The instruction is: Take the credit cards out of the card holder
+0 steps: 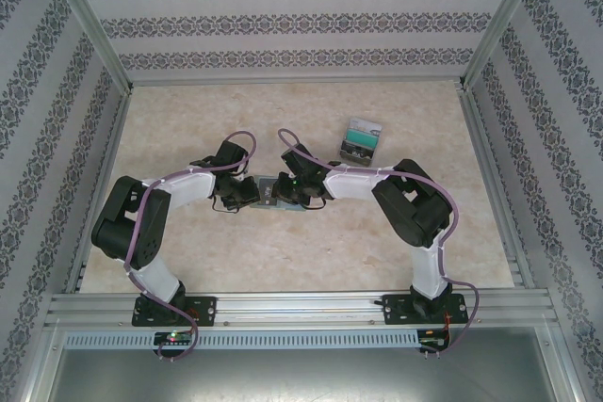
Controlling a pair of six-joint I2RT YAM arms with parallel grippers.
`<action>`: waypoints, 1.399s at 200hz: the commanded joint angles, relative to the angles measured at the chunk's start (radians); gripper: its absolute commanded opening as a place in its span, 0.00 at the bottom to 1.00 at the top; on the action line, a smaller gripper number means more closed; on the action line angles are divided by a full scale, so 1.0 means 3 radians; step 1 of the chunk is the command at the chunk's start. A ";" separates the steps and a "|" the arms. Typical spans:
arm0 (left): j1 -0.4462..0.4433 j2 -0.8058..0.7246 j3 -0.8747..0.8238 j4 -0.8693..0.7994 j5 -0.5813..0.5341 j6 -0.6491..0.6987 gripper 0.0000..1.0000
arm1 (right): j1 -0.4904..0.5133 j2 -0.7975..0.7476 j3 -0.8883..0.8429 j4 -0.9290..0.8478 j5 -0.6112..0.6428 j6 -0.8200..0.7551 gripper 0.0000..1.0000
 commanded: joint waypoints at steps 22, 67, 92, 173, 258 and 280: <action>0.0026 0.0032 0.0017 -0.0043 0.0075 -0.0020 0.13 | -0.0025 -0.0112 -0.0145 -0.0071 0.0134 0.0042 0.17; 0.0025 0.0035 0.0022 -0.0045 0.0081 -0.0016 0.13 | -0.0020 -0.0035 -0.0086 -0.0152 0.0085 0.0059 0.17; 0.0029 0.0038 0.0022 -0.0050 0.0082 -0.0008 0.13 | -0.0019 -0.0007 -0.0053 -0.0242 0.0126 0.0063 0.17; 0.0027 0.0041 0.0032 -0.0086 0.0043 -0.0004 0.11 | -0.0048 -0.0161 -0.0106 -0.0195 0.0154 -0.0040 0.00; 0.0027 0.0057 0.0052 -0.0091 0.0051 0.0001 0.11 | -0.0092 -0.0272 -0.0241 -0.0138 0.0138 -0.0043 0.00; 0.0027 0.0046 0.0050 -0.0096 0.0042 0.0001 0.11 | -0.0100 -0.0289 -0.0238 -0.0168 0.0168 -0.0049 0.00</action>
